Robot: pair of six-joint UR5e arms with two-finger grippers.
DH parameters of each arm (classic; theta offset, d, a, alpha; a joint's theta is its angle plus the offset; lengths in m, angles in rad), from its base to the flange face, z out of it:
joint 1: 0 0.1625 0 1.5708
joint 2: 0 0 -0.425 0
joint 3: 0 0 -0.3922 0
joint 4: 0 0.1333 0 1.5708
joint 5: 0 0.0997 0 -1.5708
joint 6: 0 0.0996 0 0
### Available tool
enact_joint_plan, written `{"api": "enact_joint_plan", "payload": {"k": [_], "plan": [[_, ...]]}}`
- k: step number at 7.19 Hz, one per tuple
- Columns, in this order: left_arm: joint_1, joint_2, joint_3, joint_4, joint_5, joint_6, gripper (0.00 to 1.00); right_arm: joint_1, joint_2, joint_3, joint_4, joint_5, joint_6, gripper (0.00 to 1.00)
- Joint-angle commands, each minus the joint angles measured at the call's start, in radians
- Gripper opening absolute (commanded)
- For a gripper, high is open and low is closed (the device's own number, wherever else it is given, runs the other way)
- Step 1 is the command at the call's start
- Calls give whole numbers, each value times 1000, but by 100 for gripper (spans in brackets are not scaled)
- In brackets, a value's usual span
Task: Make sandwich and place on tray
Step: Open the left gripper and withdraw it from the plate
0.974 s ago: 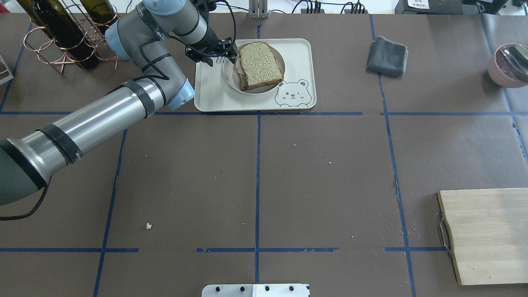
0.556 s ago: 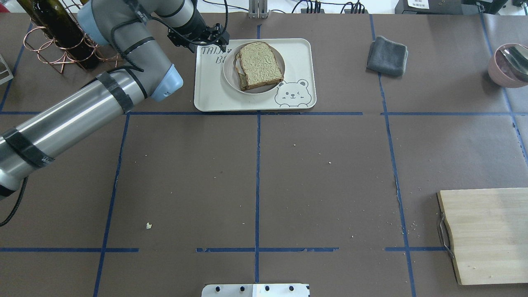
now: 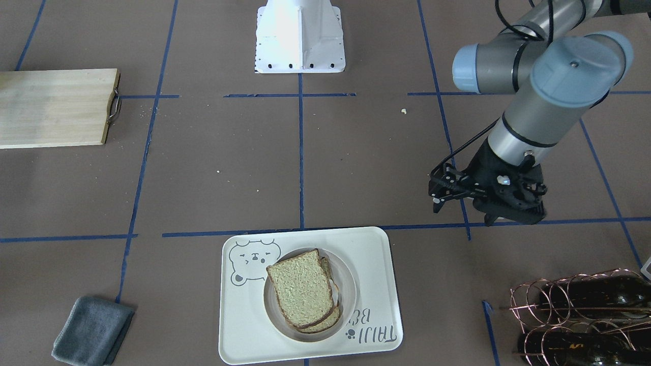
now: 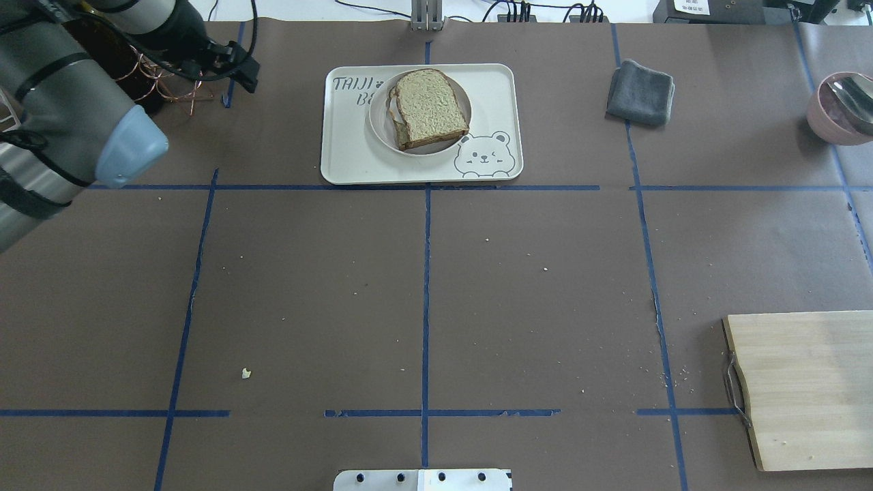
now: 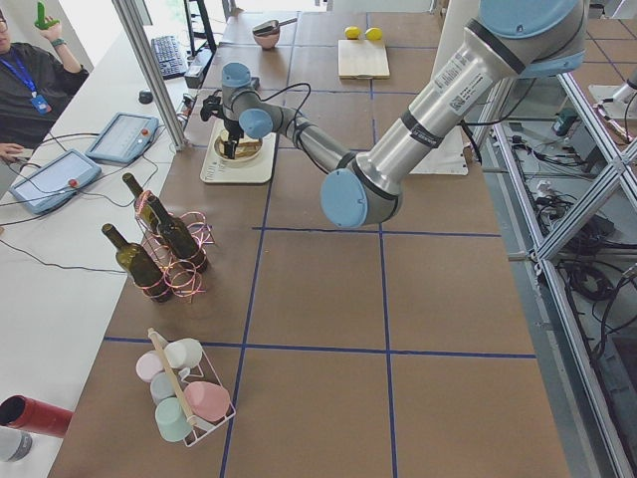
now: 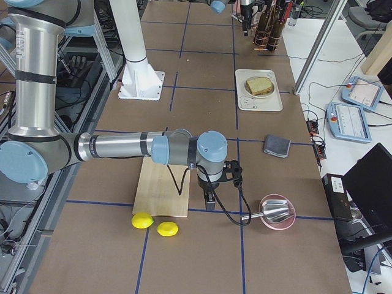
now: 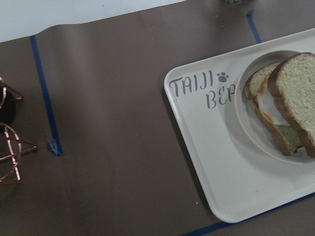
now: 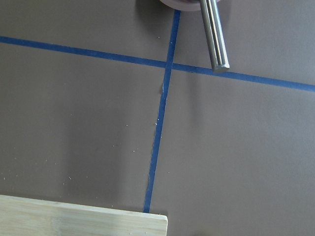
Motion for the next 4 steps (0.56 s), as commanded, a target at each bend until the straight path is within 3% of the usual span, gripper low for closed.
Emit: {"api": "enact_joint_plan", "payload": {"k": [1,2,4], "plan": [[-61,189,-154,58,-4,137,100,-8,2,1,2,2,0,100],[-128,252,-162,59,-12,263,100,-9,2,1,2,2,0,100],[-269,440,-154,52,-129,451,100,-11,4,1,2,3,0,100]]}}
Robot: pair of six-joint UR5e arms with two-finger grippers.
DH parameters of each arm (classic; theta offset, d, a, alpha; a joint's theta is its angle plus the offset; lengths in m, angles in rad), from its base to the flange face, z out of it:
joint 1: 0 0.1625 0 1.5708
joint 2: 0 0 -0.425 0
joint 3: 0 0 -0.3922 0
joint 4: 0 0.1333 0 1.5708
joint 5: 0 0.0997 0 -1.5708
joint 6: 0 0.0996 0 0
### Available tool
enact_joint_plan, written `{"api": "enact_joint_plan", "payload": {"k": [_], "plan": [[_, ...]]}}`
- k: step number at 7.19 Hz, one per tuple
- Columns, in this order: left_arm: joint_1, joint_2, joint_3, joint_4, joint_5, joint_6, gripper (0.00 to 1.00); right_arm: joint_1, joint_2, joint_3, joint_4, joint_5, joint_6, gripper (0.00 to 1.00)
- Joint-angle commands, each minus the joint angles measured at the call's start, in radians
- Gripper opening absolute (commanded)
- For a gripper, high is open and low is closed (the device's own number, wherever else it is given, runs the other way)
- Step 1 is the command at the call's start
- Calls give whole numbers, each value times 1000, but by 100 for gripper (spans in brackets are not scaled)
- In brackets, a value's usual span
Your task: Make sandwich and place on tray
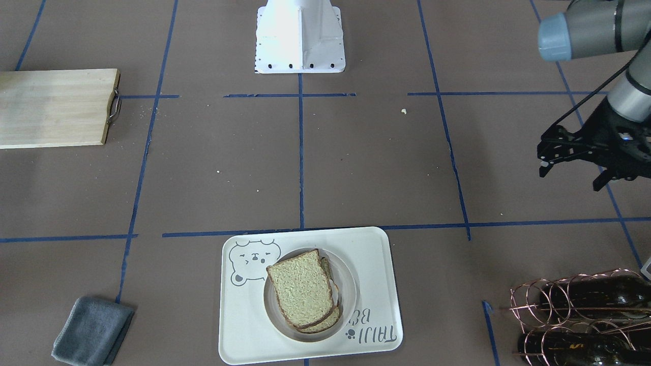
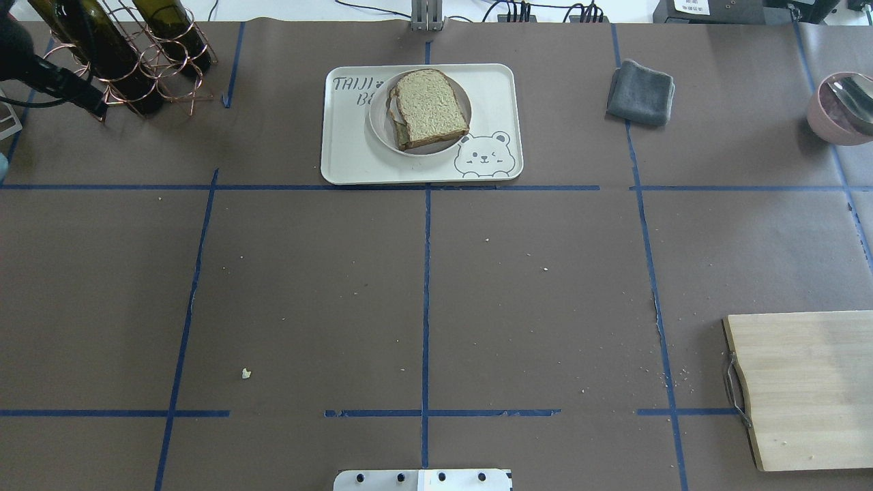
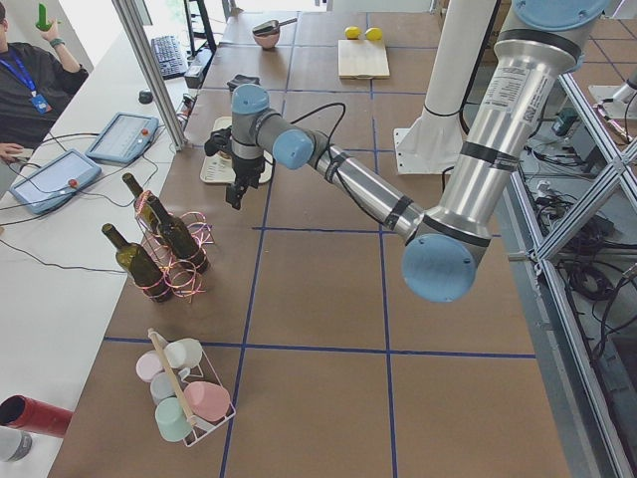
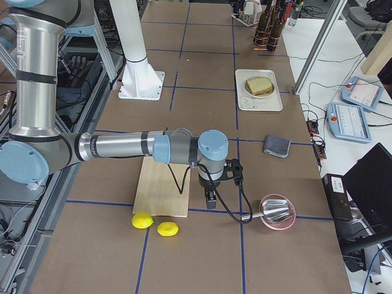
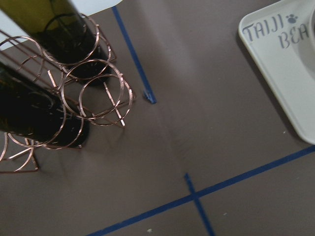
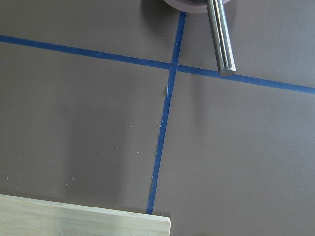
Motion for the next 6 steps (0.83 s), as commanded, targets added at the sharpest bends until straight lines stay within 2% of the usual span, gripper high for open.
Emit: {"api": "enact_joint_plan", "payload": {"k": [1,2,3,4,6], "plan": [[-126,215,16,-1,-114,187,100,-2,1,0,0,1,0,100],[-183,309,19,8,-122,218,100,-2,1,0,0,1,-2,100],[-240,357,47,-4,-122,237,100,-3,1,0,0,1,-2,100],[-293,382,52,3,-122,275,100,-2,1,0,2,-1,-3,100],[-317,427,50,-9,-125,278,100,-2,2,3,2,1,-3,100]]}}
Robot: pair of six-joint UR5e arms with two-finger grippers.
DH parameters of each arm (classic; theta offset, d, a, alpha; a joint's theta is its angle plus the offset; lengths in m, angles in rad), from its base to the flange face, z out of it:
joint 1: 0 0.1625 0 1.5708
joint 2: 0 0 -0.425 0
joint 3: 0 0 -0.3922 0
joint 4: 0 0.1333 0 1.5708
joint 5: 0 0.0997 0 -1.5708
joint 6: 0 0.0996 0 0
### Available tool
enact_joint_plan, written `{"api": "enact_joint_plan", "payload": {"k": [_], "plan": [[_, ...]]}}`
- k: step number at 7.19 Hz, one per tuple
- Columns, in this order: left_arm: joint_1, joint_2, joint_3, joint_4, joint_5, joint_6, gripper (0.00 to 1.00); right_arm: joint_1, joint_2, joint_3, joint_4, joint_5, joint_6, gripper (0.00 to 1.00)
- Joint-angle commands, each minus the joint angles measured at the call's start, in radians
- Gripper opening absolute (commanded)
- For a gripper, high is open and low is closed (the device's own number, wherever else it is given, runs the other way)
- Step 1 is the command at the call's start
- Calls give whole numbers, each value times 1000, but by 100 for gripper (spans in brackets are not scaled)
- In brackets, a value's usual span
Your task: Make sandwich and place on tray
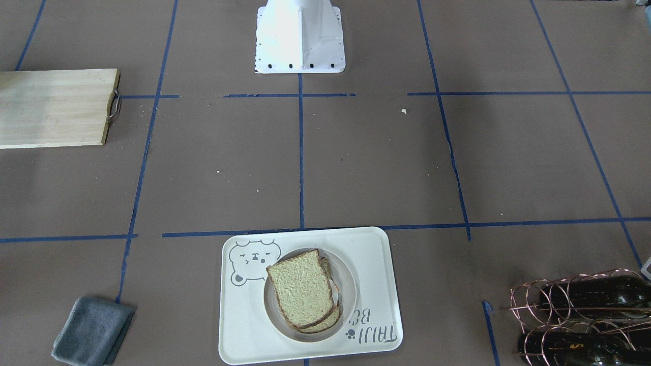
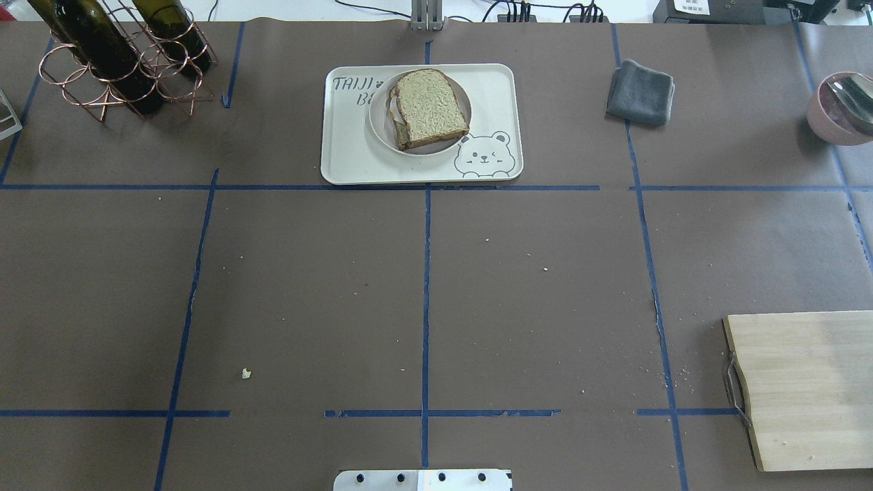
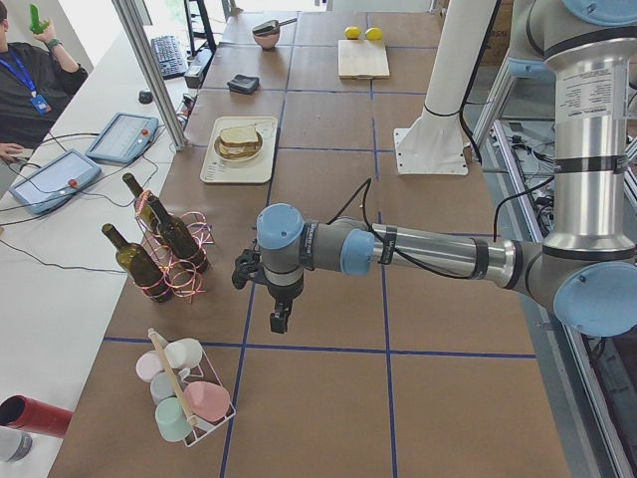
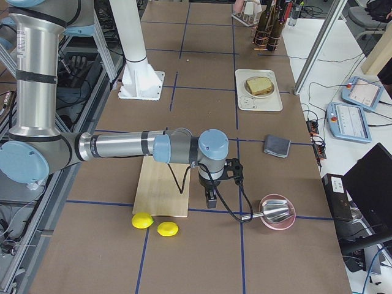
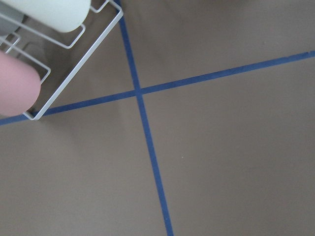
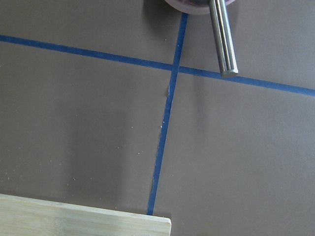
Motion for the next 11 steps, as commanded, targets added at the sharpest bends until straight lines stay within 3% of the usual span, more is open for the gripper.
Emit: {"api": "enact_joint_plan", "payload": {"k": [1,11], "plan": [[-39,38,-12,4,-36,2,100,-1,1,3,0,0,-2,100],[-36,18,-18,1,-32,2,100,-21,11,2,-1,-1,1,100]]}}
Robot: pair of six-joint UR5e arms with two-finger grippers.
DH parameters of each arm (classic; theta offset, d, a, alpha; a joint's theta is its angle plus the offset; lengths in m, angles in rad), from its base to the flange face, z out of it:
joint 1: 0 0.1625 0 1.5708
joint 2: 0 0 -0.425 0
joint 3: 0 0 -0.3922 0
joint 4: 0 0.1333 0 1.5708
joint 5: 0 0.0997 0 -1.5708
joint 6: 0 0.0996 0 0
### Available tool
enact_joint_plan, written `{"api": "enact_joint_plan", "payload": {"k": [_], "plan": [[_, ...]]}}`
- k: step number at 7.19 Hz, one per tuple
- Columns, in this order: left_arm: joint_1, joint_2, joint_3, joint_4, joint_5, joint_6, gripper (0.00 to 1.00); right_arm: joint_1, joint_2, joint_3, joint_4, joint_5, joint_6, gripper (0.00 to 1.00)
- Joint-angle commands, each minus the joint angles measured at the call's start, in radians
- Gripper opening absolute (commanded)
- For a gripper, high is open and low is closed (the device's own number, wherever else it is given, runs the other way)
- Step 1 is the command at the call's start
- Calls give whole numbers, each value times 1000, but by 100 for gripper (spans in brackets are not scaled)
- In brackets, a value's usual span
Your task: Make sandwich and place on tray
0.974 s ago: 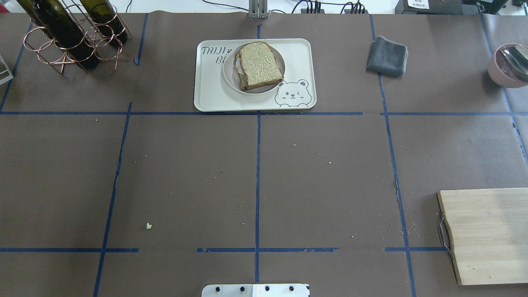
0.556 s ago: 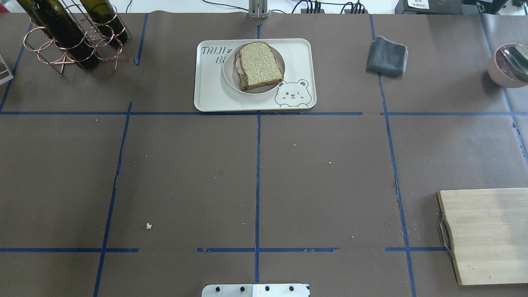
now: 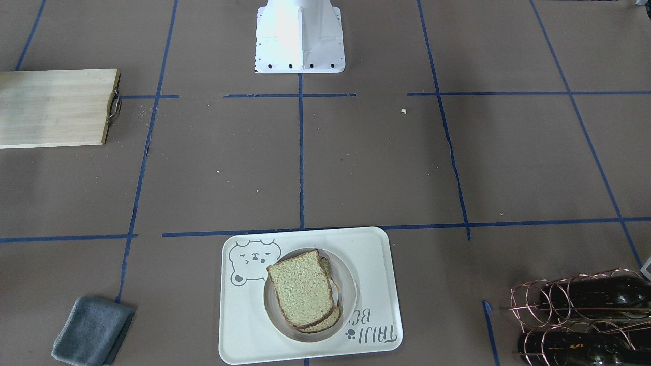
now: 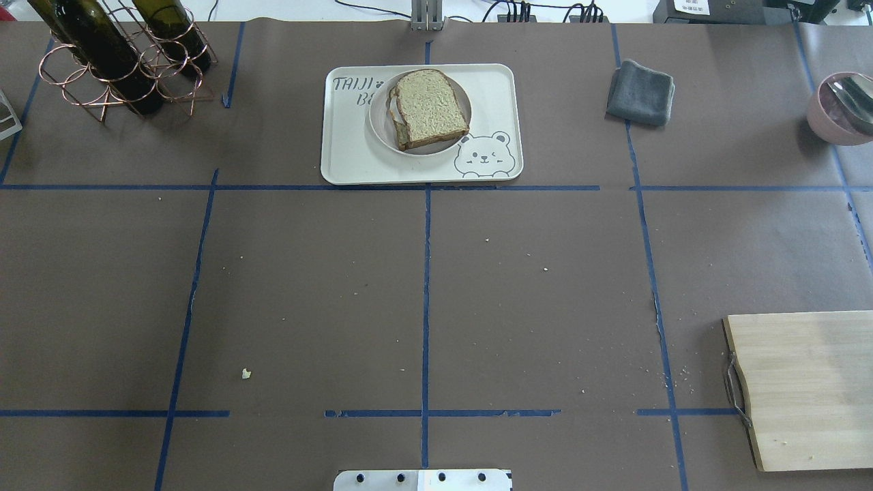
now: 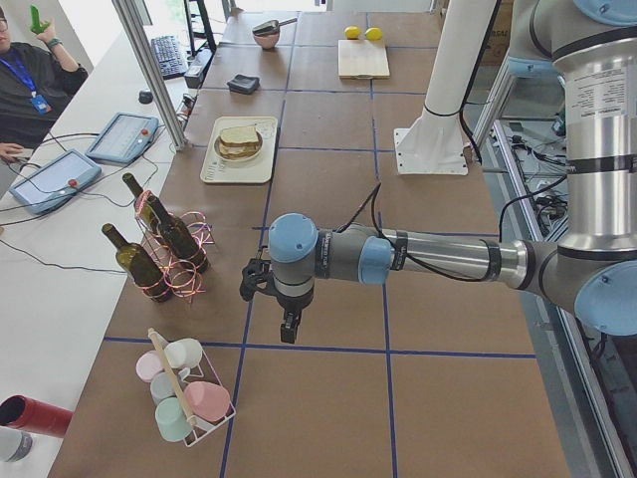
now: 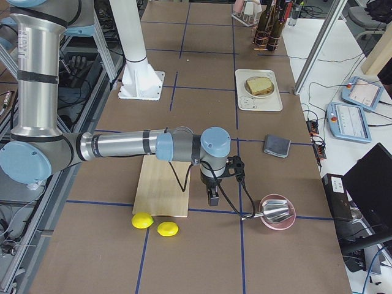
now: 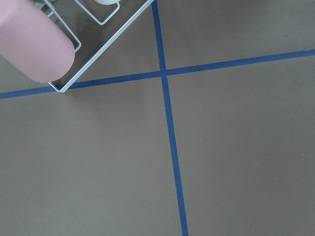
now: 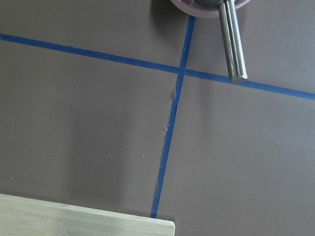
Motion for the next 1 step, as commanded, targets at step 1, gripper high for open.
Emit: {"api": "enact_joint_plan", "payload": {"k": [1], "plan": [[1,-4,-2,-2,0,0,100,-5,2,0,1,0,0,100]]}}
